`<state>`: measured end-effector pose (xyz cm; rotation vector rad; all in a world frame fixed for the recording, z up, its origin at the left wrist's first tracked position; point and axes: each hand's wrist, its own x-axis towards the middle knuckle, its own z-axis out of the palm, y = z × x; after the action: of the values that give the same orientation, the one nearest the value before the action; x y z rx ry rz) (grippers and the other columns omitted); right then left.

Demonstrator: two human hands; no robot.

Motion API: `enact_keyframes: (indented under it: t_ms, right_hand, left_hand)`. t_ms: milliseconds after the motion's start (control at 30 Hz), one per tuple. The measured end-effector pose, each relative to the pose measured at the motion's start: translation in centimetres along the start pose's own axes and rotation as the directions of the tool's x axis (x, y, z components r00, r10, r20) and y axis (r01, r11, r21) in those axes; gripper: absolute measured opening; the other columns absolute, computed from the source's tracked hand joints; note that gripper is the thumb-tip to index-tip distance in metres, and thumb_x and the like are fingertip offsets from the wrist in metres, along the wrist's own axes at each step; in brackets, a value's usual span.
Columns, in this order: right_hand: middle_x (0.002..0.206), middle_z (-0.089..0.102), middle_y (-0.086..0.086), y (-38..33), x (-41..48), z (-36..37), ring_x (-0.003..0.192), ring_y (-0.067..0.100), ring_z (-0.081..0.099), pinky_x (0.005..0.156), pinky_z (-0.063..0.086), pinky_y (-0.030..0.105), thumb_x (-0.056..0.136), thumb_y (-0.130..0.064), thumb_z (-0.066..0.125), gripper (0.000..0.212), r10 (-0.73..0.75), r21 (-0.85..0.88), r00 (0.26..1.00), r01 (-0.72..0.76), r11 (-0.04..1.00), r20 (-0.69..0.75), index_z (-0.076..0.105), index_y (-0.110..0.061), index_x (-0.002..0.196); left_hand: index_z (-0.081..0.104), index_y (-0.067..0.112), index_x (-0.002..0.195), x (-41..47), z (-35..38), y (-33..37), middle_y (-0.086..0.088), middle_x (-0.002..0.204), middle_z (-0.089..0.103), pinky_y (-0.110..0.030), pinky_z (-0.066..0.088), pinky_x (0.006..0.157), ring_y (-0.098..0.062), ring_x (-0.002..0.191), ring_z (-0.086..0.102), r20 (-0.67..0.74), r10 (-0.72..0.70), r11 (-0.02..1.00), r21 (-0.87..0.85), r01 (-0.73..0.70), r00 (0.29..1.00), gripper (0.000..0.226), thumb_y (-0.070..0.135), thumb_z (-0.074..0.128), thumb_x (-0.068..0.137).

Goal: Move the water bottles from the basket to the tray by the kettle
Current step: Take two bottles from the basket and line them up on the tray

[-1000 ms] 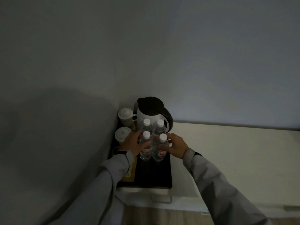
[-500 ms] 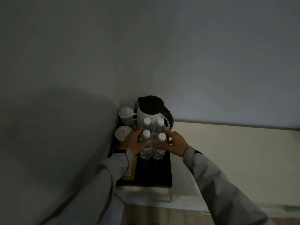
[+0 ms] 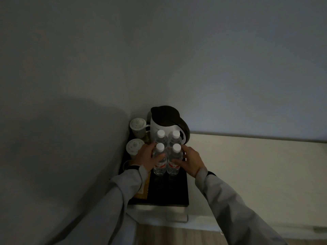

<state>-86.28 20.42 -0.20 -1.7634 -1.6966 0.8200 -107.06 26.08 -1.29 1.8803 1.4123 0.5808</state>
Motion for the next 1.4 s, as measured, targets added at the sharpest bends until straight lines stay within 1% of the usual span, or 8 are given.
enact_keyframes:
  t_ms: [133,333,467,700,833,1033,1167,1400]
  right_hand:
    - [0.118,0.06,0.016,0.3,-0.1,-0.2,0.109,0.035,0.06,0.094,0.053,0.048,0.078,-0.034,0.079,0.064,-0.004,0.003,1.0,0.004,1.0,0.017,0.051,-0.025,0.135]
    - [0.114,0.057,0.014,0.3,-0.2,-0.2,0.107,0.03,0.059,0.094,0.054,0.04,0.078,-0.038,0.079,0.061,-0.002,0.039,1.0,0.002,0.999,0.004,0.053,-0.026,0.133]
    - [0.114,0.056,0.013,0.4,-0.2,0.1,0.105,0.031,0.061,0.093,0.055,0.038,0.079,-0.042,0.078,0.06,0.006,0.034,1.0,-0.006,0.999,-0.008,0.053,-0.028,0.131]
    - [0.112,0.058,0.012,0.4,-0.2,0.3,0.104,0.031,0.061,0.093,0.054,0.043,0.079,-0.045,0.076,0.059,0.016,0.037,1.0,-0.016,0.999,-0.014,0.052,-0.032,0.13]
    - [0.111,0.059,0.013,0.4,-0.3,0.5,0.106,0.033,0.06,0.093,0.053,0.048,0.082,-0.044,0.073,0.059,0.014,0.058,1.0,-0.013,0.998,-0.014,0.05,-0.031,0.135]
    - [0.108,0.061,0.012,0.2,-0.3,0.7,0.102,0.032,0.061,0.091,0.053,0.049,0.084,-0.044,0.071,0.053,0.011,0.057,0.999,-0.008,0.998,-0.044,0.053,-0.031,0.132]
    - [0.11,0.062,0.01,0.2,-0.4,0.9,0.102,0.029,0.061,0.09,0.053,0.047,0.084,-0.043,0.07,0.049,0.003,0.061,0.997,0.001,0.998,-0.071,0.054,-0.031,0.129]
    - [0.109,0.062,0.006,0.2,-0.7,1.1,0.101,0.027,0.061,0.087,0.053,0.04,0.084,-0.041,0.07,0.044,-0.005,0.068,0.994,0.012,0.998,-0.107,0.055,-0.035,0.125]
  left_hand:
    - [0.056,0.027,0.122,-0.3,0.0,0.5,-0.014,0.105,0.058,-0.045,0.052,0.085,-0.033,0.095,0.061,-0.014,0.002,1.0,-0.002,-0.002,1.0,0.05,0.047,0.073,0.08]
    - [0.057,0.021,0.123,-0.8,0.3,1.3,-0.015,0.107,0.057,-0.041,0.049,0.086,-0.035,0.099,0.059,-0.058,-0.02,1.0,0.001,0.02,0.998,0.049,0.042,0.073,0.082]
    - [0.058,0.019,0.124,-0.9,0.3,1.6,-0.016,0.11,0.058,-0.044,0.05,0.088,-0.035,0.101,0.059,-0.077,-0.046,0.999,-0.019,0.044,0.996,0.05,0.041,0.073,0.082]
    - [0.058,0.022,0.121,-0.8,0.3,1.1,-0.012,0.106,0.059,-0.039,0.05,0.084,-0.032,0.099,0.06,-0.068,-0.051,0.998,-0.034,0.048,0.996,0.049,0.045,0.073,0.08]
    - [0.058,0.026,0.121,-0.7,0.2,0.8,-0.01,0.107,0.061,-0.044,0.051,0.088,-0.029,0.1,0.06,-0.024,-0.044,0.998,-0.04,0.043,0.999,0.048,0.048,0.07,0.081]
    - [0.062,0.022,0.118,-0.5,0.3,0.7,-0.009,0.106,0.064,-0.035,0.047,0.081,-0.027,0.098,0.061,-0.039,-0.016,0.999,-0.048,0.014,0.999,0.043,0.042,0.072,0.082]
    - [0.062,0.019,0.118,-0.4,0.2,0.6,-0.012,0.107,0.065,-0.042,0.051,0.085,-0.029,0.1,0.061,-0.031,-0.016,0.999,-0.038,0.015,0.999,0.043,0.041,0.072,0.083]
    - [0.061,0.018,0.117,-0.4,0.1,0.5,-0.011,0.108,0.063,-0.043,0.05,0.087,-0.03,0.101,0.061,-0.019,0.0,0.998,-0.059,-0.001,1.0,0.04,0.039,0.071,0.084]
